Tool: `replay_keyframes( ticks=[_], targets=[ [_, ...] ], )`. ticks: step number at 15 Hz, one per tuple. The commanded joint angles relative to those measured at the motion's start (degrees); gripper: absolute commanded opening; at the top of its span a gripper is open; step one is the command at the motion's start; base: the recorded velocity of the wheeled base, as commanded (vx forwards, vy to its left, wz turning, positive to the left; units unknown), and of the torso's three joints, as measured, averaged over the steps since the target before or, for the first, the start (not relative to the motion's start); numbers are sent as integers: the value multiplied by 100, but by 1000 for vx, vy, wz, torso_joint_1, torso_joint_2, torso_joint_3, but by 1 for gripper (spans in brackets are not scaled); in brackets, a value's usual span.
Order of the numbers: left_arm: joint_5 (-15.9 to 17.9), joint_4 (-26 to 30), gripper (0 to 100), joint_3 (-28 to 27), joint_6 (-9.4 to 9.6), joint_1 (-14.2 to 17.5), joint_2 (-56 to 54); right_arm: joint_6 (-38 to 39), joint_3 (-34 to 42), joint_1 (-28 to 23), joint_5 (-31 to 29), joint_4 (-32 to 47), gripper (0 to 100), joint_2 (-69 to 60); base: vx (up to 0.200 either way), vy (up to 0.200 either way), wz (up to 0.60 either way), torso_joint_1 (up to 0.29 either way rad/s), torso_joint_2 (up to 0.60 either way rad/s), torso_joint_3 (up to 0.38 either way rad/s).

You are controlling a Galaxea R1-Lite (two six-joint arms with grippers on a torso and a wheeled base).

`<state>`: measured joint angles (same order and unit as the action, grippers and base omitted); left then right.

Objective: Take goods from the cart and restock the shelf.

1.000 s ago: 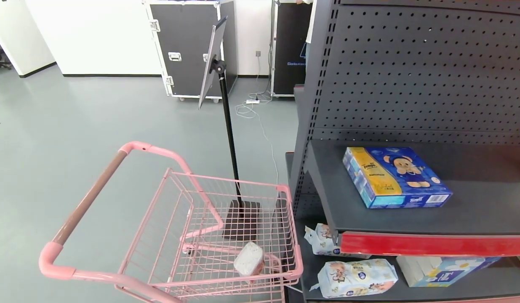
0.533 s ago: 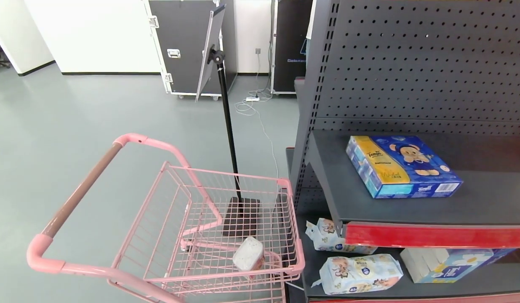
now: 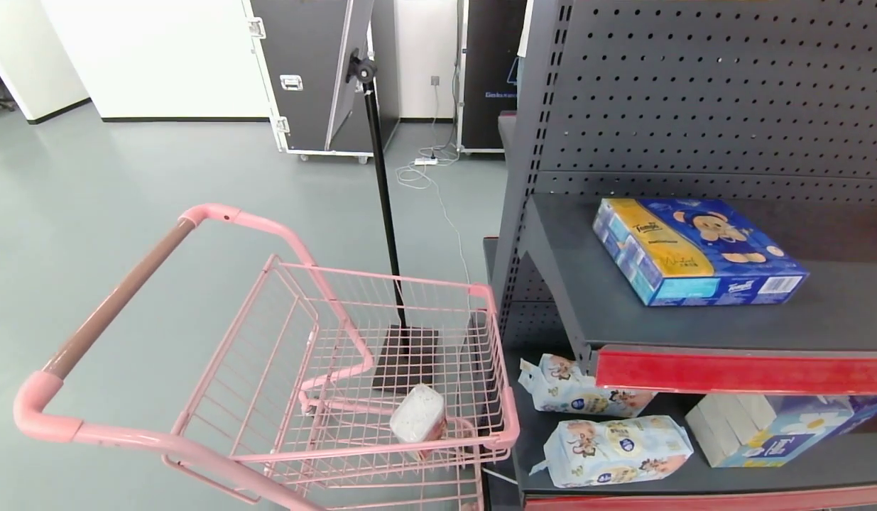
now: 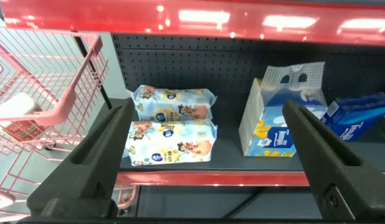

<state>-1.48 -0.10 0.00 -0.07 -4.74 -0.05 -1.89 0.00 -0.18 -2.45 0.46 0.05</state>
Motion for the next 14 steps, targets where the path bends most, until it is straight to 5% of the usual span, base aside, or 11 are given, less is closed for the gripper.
replay_keyframes(
  ticks=[1, 8, 9, 10, 12, 13, 14],
  targets=[
    [-2, 1, 100, 0, 7, 0, 5, -4, 0, 1, -1, -2, 100, 4, 0, 0, 0, -183, 505, 334],
    [183, -8, 100, -9, 16, 0, 5, 4, 0, 1, -10, 6, 100, 4, 0, 0, 0, -163, 537, 363],
    [385, -34, 100, -352, -28, -36, 5, 4, 0, 1, -1, -2, 100, 4, 0, 0, 0, -90, 334, 237],
    [464, -43, 100, -1529, -265, -211, 813, 4, 0, 1, -10, -2, 100, 4, 0, 0, 0, -61, 193, 144],
    [613, -8, 100, -3296, -1003, -405, 2281, 4, 0, 1, -1, -2, 100, 4, 0, 0, 0, -19, 90, 66],
    [1079, 27, 100, -4096, -916, -616, 3441, -13, 0, 1, 17, -2, 100, 4, 0, 0, 0, 0, 0, 0],
    [1316, 36, 100, -4254, -836, -704, 3828, -4, 0, 1, 8, -2, 100, 4, 0, 0, 0, 0, 0, 0]
  ],
)
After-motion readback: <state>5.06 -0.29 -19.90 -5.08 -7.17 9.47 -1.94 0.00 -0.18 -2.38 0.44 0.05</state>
